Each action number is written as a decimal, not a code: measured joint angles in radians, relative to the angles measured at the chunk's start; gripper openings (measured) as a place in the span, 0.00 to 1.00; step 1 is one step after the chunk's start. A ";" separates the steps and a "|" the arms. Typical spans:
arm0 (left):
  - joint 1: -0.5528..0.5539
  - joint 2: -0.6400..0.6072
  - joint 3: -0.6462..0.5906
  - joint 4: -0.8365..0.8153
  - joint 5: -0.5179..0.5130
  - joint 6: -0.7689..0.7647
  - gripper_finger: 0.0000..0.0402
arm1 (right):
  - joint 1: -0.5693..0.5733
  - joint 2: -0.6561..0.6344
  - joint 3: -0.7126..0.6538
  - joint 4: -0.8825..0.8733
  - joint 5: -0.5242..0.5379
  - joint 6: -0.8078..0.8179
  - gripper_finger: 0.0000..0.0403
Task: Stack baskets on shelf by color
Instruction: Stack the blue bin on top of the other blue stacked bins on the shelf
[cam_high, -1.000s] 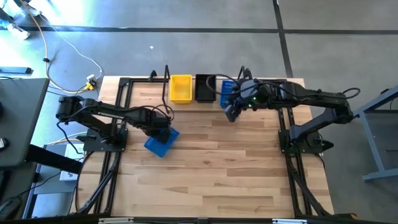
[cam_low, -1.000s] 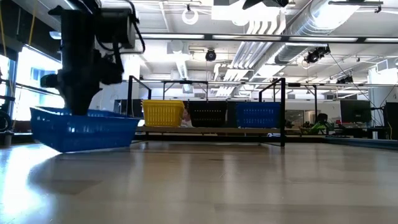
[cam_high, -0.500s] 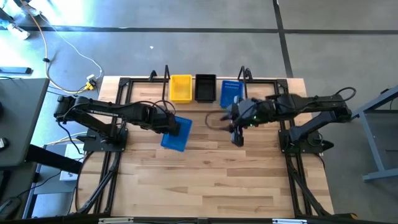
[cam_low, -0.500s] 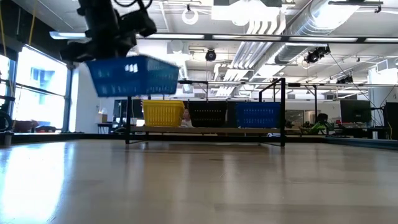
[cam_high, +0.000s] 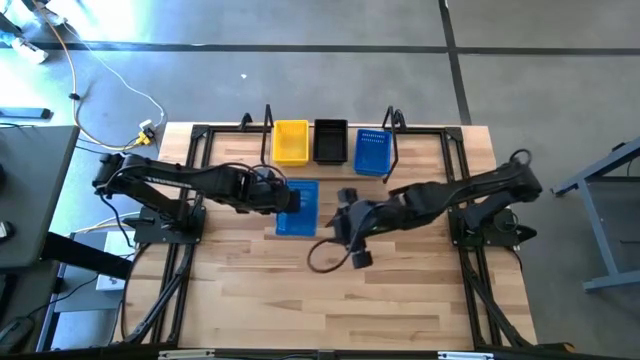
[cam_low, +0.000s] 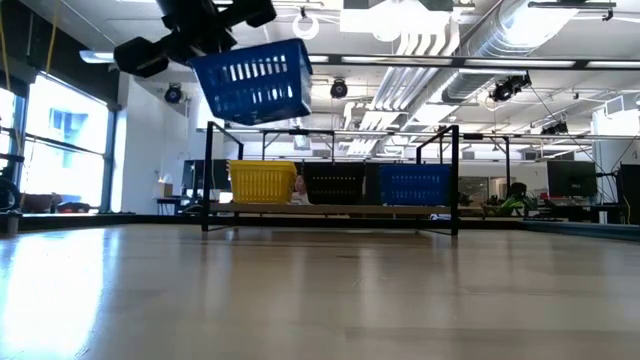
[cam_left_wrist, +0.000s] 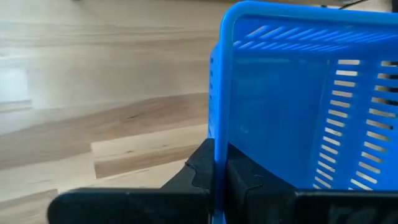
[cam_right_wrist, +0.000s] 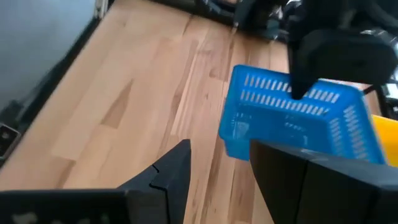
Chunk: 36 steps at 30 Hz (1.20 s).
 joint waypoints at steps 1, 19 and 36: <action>-0.001 0.006 0.004 0.000 0.000 -0.004 0.00 | 0.000 0.019 0.000 0.010 0.000 -0.002 0.37; -0.052 0.072 0.012 0.035 0.026 -0.109 0.00 | -0.003 0.215 0.000 0.154 0.016 -0.024 0.37; -0.025 0.070 0.012 0.170 0.077 -0.013 0.00 | -0.047 0.216 0.000 0.040 0.014 0.135 0.37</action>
